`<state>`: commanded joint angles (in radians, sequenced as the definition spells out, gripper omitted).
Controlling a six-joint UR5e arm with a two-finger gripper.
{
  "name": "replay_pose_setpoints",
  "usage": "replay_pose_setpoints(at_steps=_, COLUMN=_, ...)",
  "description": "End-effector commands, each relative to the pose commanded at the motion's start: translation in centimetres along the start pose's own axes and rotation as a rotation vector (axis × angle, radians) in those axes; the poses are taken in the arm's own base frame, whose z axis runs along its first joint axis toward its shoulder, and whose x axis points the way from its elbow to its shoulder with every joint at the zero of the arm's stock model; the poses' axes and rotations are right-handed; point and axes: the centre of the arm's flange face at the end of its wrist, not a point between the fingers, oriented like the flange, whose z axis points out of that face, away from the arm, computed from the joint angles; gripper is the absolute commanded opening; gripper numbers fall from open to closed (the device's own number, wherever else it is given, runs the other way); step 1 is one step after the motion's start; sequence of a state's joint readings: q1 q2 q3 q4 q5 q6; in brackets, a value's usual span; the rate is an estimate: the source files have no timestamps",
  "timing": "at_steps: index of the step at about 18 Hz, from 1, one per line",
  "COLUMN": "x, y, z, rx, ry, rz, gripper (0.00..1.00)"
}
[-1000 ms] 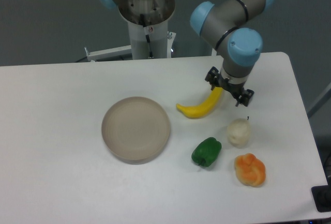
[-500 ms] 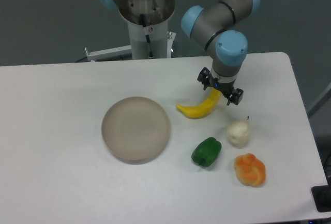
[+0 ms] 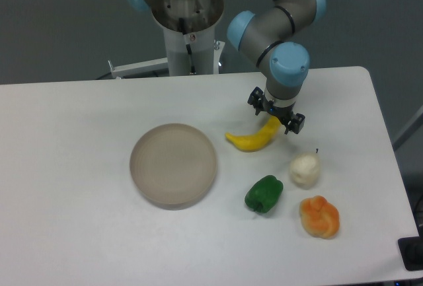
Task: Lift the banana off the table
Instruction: 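Lower the gripper onto the banana stem and close on it, then lift the grasped banana up off the table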
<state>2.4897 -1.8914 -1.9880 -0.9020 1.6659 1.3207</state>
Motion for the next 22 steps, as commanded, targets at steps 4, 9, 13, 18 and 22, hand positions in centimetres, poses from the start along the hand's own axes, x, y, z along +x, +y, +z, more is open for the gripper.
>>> replay_pose_setpoints(at_steps=4, x=-0.2, y=0.0, z=0.4, rx=-0.001, ry=0.006, rz=-0.001, gripper=0.88)
replay_pose_setpoints(at_steps=9, x=-0.4, y=0.1, z=0.4, rx=-0.001, ry=0.006, rz=0.001, gripper=0.48)
replay_pose_setpoints(at_steps=13, x=-0.6, y=0.2, z=0.3, rx=0.001, ry=0.004, rz=-0.003, gripper=0.35)
replay_pose_setpoints(at_steps=18, x=-1.2, y=0.2, z=-0.4, rx=0.006, ry=-0.010, rz=0.000, gripper=0.34)
replay_pose_setpoints(at_steps=22, x=-2.6, y=0.2, z=-2.6, rx=0.014, ry=-0.057, rz=0.001, gripper=0.34)
